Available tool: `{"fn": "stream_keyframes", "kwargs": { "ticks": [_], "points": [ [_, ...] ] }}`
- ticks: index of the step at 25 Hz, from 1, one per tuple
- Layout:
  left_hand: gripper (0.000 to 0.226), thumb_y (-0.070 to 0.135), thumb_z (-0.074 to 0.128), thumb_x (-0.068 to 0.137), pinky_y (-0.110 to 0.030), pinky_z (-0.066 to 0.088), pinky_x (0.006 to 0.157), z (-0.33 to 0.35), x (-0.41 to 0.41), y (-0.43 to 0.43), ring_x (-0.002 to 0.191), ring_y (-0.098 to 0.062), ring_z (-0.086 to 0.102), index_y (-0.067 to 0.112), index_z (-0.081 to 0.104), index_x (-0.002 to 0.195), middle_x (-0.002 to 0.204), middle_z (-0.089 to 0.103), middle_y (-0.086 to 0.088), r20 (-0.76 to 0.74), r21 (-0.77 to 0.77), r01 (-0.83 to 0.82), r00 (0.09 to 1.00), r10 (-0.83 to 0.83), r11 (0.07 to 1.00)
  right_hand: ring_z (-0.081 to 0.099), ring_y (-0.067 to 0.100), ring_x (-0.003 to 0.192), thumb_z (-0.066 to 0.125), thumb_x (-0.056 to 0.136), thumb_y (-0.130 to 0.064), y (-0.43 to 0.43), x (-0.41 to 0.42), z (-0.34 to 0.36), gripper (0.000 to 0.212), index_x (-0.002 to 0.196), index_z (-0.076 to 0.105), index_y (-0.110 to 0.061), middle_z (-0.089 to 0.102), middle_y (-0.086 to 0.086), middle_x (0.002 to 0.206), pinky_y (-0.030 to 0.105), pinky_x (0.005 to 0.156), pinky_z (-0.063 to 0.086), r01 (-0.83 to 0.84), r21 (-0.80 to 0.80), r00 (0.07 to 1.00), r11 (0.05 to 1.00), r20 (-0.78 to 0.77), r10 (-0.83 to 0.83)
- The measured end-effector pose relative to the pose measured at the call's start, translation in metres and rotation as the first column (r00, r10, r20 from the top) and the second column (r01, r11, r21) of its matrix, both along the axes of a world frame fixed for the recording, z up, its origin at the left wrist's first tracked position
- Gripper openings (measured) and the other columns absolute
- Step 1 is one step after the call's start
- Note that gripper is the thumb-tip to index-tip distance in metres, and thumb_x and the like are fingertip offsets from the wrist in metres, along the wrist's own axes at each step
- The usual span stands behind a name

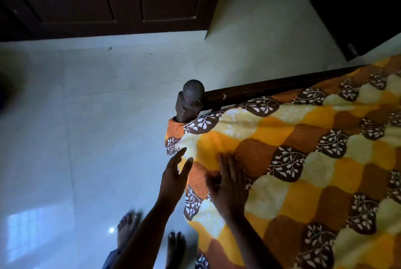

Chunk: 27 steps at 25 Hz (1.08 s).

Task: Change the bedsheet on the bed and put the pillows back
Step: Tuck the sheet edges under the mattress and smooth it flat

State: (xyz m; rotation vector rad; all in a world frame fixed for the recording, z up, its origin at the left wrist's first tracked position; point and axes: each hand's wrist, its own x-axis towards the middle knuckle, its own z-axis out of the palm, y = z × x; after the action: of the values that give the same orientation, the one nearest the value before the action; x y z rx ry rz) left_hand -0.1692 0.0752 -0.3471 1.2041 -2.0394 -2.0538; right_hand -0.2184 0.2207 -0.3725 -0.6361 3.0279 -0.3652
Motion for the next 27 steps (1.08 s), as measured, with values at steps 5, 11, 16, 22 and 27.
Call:
{"fn": "stream_keyframes", "kwargs": {
  "ticks": [5,11,16,22,27],
  "points": [
    [0.035,0.027,0.055,0.091,-0.016,0.032,0.089,-0.029,0.009,-0.021,0.125,-0.007,0.045,0.033,0.051,0.126,0.136,0.05,0.01,-0.01,0.001,0.088,0.996,-0.088,0.996,0.032,0.025,0.137,0.047,0.081,-0.044,-0.003,0.004,-0.017,0.064,0.14,0.043,-0.017,0.04,0.006,0.147,0.048,0.111,0.025,0.062,0.105,0.99,0.992,-0.129,-0.048],
    [0.045,0.025,0.058,0.088,-0.034,0.043,0.101,-0.074,-0.014,-0.053,0.122,-0.012,0.049,0.024,0.048,0.132,0.133,0.051,0.008,-0.247,-0.167,0.159,0.949,-0.197,0.973,0.033,0.024,0.136,0.048,0.077,-0.046,-0.002,0.006,-0.033,0.069,0.14,0.041,-0.02,0.04,0.005,0.146,0.047,0.111,0.025,0.058,0.09,0.966,0.994,-0.258,-0.033],
    [0.055,0.036,0.054,0.085,-0.01,0.048,0.079,-0.106,-0.039,-0.059,0.115,-0.01,0.051,0.021,0.043,0.137,0.136,0.049,0.006,-0.448,-0.282,0.169,0.847,-0.285,0.944,0.034,0.021,0.135,0.048,0.077,-0.047,0.003,0.006,-0.051,0.068,0.141,0.035,-0.027,0.04,0.001,0.147,0.047,0.11,0.029,0.024,0.009,0.925,1.0,-0.379,-0.018],
    [0.03,0.026,0.053,0.092,-0.014,0.048,0.069,-0.123,-0.054,-0.054,0.078,0.0,0.057,0.024,0.057,0.122,0.098,0.061,0.015,-0.485,-0.372,0.193,0.793,-0.367,0.908,0.043,0.025,0.127,0.046,0.079,-0.048,0.006,0.007,-0.059,0.065,0.139,0.039,-0.026,0.045,0.002,0.141,0.051,0.101,0.04,-0.006,0.001,0.901,1.0,-0.433,0.006],
    [0.032,0.024,0.052,0.094,-0.015,0.036,0.054,-0.12,-0.05,-0.059,0.056,-0.003,0.047,0.007,0.051,0.067,0.058,0.045,0.004,-0.45,-0.403,0.09,0.847,-0.283,0.911,0.05,0.018,0.118,0.047,0.082,-0.051,0.0,-0.002,-0.035,0.051,0.123,0.058,-0.022,0.053,-0.002,0.129,0.043,0.092,0.048,-0.119,-0.32,0.957,0.94,-0.291,0.022]
  ]
}}
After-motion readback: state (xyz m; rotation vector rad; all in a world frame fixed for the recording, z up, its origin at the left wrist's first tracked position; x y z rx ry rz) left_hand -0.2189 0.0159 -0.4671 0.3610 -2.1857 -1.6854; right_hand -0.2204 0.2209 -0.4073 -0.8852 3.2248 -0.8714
